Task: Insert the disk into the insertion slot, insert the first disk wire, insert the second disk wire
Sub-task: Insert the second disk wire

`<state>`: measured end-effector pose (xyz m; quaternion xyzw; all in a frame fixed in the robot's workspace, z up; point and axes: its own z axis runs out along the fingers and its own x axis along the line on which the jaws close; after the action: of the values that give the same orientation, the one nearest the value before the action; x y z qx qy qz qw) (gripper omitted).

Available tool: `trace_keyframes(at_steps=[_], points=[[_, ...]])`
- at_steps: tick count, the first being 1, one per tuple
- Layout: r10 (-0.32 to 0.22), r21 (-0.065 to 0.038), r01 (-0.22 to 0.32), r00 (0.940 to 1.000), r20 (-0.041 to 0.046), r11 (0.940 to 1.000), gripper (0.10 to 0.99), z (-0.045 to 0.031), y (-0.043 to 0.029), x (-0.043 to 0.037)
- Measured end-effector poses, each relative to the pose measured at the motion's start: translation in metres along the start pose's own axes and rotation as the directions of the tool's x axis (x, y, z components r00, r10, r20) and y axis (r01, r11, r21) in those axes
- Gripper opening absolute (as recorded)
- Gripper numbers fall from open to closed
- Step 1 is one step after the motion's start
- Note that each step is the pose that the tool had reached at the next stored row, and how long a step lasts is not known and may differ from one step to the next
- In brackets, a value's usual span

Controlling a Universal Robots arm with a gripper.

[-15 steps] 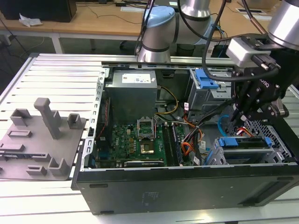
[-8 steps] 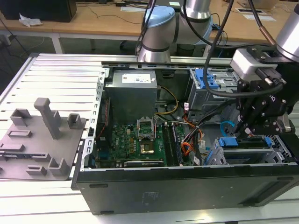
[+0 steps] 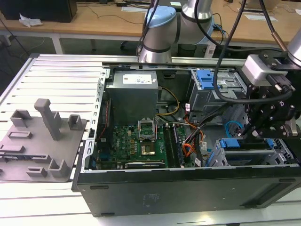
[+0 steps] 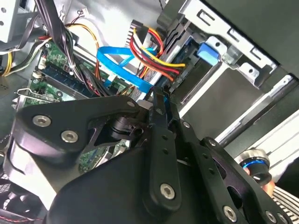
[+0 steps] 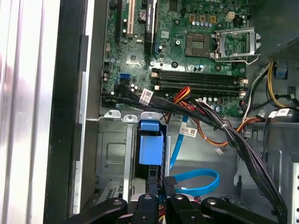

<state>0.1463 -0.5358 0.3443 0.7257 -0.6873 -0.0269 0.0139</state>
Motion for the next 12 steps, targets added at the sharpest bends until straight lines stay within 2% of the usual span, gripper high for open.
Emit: trace_keyframes(at_steps=[10,12], points=[[0.000,0.000,0.000,1.0000,-0.0002,1.0000,0.165,0.0023,-0.0011,0.0036],[0.000,0.000,0.000,1.0000,-0.0008,1.0000,0.165,0.0051,-0.0011,0.0050]])
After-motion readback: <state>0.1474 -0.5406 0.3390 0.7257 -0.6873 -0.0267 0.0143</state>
